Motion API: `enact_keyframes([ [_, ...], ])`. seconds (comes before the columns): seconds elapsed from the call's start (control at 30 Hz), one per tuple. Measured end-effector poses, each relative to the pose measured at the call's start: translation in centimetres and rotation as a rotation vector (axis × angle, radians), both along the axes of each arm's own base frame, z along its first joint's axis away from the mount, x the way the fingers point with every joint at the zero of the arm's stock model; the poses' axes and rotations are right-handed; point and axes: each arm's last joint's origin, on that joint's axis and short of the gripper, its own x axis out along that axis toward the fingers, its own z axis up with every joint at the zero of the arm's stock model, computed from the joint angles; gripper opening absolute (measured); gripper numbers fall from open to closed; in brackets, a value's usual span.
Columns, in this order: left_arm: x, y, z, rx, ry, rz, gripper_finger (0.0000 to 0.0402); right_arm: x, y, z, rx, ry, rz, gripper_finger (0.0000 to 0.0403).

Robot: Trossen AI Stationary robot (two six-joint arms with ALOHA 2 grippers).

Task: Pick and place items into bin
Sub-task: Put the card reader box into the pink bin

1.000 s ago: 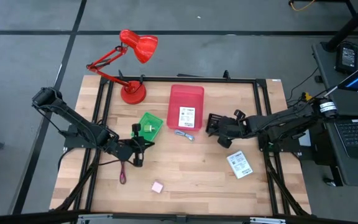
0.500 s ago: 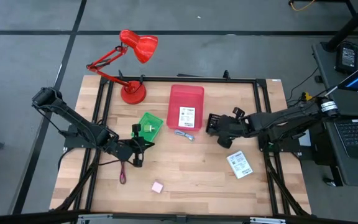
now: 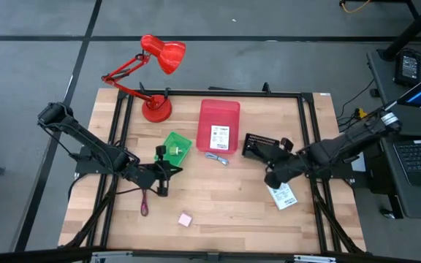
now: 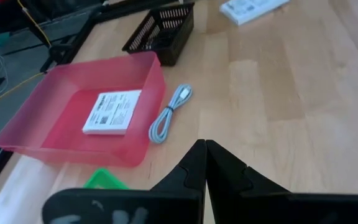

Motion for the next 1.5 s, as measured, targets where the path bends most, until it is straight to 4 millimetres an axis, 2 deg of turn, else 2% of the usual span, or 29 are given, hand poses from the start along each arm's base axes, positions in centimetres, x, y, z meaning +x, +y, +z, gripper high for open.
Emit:
enact_keyframes([
  [0.23,0.3,-0.3,0.4,-0.053,-0.043,-0.033,0.0004,-1.2,1.8,-0.2,0.047,0.008,0.015,0.0001],
  [0.43,0.3,-0.4,0.4,-0.073,-0.040,-0.059,0.0003,-2.1,3.8,-1.2,0.099,0.057,-0.008,0.0000],
  [0.77,0.6,-0.5,0.9,-0.100,-0.090,-0.061,0.0002,-3.4,5.6,-3.7,0.245,0.352,-0.162,0.0000],
  [1.07,0.7,-0.6,1.2,-0.047,-0.109,-0.098,0.0005,-3.6,7.0,-4.8,0.363,0.486,-0.228,0.0000],
  [1.5,0.9,-0.9,1.6,-0.055,-0.133,-0.171,0.0006,-1.9,9.2,-8.2,0.331,0.520,-0.178,0.0000],
])
